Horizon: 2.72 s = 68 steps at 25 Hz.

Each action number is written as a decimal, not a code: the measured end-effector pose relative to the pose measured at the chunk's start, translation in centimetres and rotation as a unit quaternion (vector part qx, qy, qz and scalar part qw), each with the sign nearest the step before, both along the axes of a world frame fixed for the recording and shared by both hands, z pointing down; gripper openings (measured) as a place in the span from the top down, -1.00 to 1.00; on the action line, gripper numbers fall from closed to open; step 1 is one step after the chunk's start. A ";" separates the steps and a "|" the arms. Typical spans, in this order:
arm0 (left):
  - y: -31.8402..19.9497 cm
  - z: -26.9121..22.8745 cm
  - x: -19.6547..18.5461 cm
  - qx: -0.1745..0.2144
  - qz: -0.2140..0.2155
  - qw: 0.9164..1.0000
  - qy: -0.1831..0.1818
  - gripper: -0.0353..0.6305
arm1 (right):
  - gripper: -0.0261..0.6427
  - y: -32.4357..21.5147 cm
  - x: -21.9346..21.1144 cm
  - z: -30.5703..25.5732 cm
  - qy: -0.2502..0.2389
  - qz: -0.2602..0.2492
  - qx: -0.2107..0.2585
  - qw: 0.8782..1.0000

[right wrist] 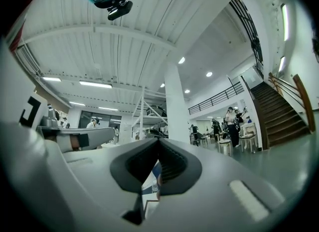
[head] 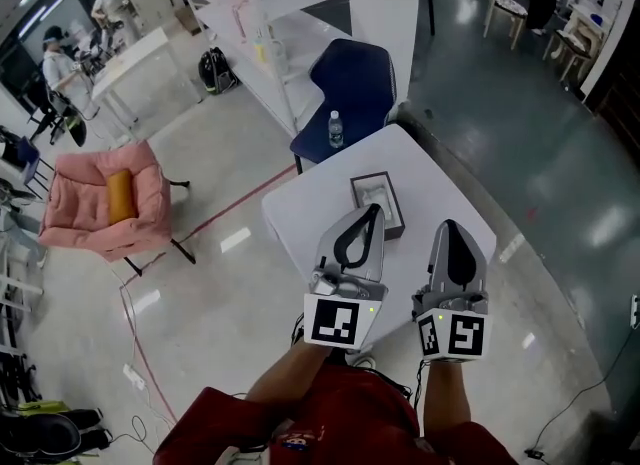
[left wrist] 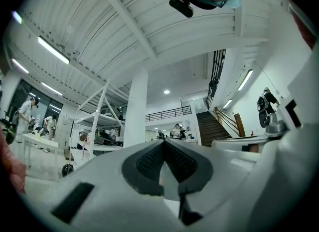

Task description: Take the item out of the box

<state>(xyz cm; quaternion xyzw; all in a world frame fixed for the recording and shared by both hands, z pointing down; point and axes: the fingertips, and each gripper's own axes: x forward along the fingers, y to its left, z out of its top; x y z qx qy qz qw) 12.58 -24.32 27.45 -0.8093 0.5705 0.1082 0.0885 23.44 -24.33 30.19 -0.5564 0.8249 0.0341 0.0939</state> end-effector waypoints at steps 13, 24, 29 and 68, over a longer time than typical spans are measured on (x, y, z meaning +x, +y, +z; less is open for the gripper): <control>-10.6 2.1 -4.9 -0.017 0.017 1.000 0.001 0.89 | 0.92 -10.7 -5.9 2.4 0.019 0.008 -0.033 0.999; -17.5 5.4 -7.8 -0.047 0.026 0.999 -0.005 0.89 | 0.92 -17.7 -9.5 5.2 0.031 0.004 -0.059 0.998; -20.1 6.9 -8.6 -0.061 0.032 0.997 -0.045 0.89 | 0.92 -20.6 -10.2 6.8 0.044 0.004 -0.075 0.996; -28.9 20.6 -13.1 -0.151 0.056 0.986 -0.046 0.89 | 0.78 -28.1 -16.8 34.7 0.390 -0.211 -0.307 0.842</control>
